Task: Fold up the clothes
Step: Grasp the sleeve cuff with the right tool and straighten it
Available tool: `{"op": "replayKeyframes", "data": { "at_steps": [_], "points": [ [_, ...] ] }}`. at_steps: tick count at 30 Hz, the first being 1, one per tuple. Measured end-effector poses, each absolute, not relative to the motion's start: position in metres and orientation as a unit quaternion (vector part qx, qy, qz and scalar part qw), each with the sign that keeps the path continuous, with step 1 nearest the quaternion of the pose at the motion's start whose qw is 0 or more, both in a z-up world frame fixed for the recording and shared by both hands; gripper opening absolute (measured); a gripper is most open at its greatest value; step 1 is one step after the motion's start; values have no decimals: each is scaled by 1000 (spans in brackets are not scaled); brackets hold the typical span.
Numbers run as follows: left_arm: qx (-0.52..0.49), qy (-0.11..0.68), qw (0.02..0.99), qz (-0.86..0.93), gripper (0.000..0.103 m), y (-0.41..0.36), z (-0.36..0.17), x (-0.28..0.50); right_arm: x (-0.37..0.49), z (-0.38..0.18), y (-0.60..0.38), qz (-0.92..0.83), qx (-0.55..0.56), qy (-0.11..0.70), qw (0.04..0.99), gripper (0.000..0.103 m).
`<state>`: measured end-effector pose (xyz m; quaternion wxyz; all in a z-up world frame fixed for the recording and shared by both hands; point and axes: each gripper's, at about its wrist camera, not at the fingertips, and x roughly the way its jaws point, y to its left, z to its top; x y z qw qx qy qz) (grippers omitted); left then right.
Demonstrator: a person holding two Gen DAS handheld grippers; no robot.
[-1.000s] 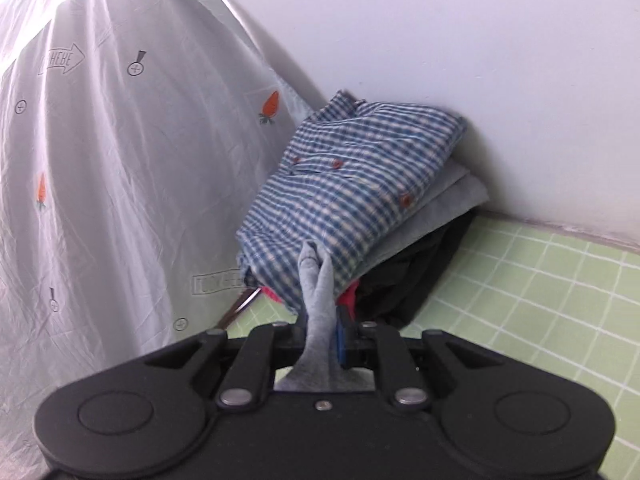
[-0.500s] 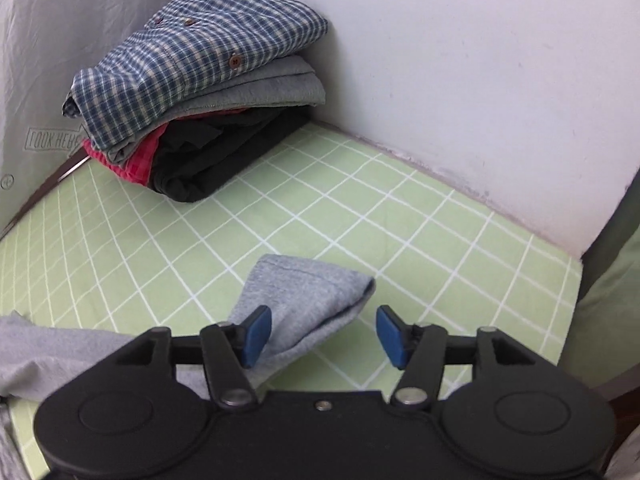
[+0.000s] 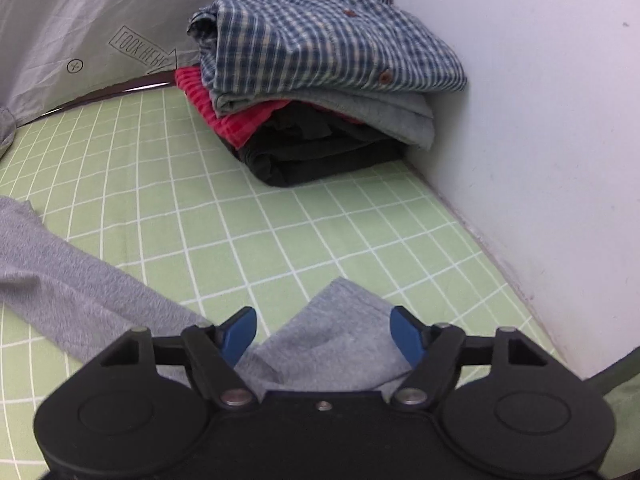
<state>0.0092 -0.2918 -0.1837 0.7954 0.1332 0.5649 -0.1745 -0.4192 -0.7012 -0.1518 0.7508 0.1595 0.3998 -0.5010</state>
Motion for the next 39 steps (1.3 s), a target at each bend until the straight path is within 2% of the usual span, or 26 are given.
{"op": "replayKeyframes", "data": {
  "at_steps": [8,12,18,29,39],
  "points": [
    [134,564,796,-175,103,-292,-184,9,-434,-174,-698,-487,237,399,739,67],
    [134,564,796,-175,103,-291,-184,10,-438,-172,-705,-496,243,386,739,38],
    [134,563,796,-175,103,-291,-184,10,-443,-160,-711,-494,238,368,751,20],
    [134,562,797,-176,103,-291,-184,9,-461,-92,-727,-565,167,269,761,13],
    [134,562,797,-176,103,-290,-184,9,-512,-111,-747,-629,177,302,694,13]
  ]
}}
